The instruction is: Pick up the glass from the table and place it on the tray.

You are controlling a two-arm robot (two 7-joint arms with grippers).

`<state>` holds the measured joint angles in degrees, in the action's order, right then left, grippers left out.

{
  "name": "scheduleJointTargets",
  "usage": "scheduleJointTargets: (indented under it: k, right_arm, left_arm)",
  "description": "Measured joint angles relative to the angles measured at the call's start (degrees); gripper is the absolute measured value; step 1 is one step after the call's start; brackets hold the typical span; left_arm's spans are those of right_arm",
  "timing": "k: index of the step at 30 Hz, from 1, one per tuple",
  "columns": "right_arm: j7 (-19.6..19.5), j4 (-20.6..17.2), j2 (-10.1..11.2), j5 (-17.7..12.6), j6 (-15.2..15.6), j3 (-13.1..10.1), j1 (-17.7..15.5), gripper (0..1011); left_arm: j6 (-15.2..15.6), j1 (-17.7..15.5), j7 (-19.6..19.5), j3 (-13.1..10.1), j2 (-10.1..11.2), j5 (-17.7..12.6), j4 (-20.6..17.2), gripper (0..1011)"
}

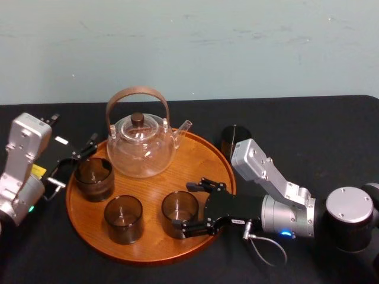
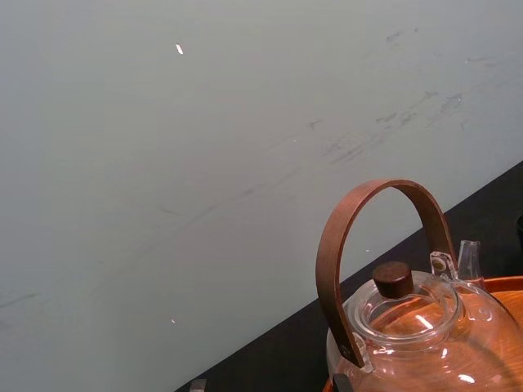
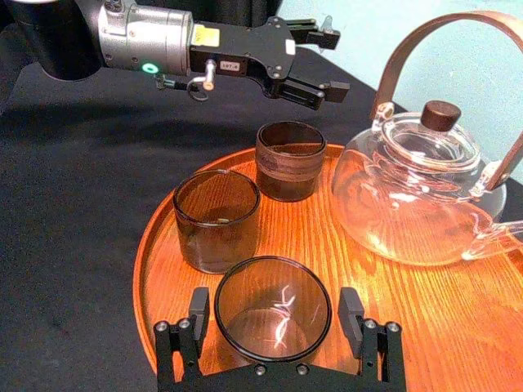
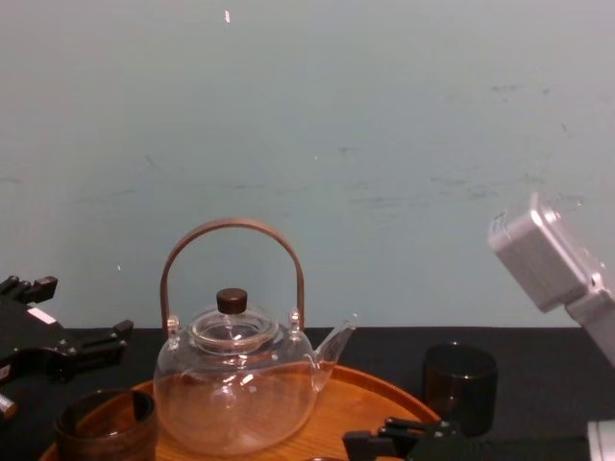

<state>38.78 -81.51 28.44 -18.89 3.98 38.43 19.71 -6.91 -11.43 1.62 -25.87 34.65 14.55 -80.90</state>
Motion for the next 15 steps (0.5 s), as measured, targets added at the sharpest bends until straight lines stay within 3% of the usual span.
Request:
scheduleJointTargets:
  k: [15]
  right_arm:
    - [0.8,-0.5,0.8,-0.8,-0.1,-0.4,-0.4,1002]
  left_arm:
    - [0.0,0.0,0.0,0.0,0.0,0.0,0.0,1001]
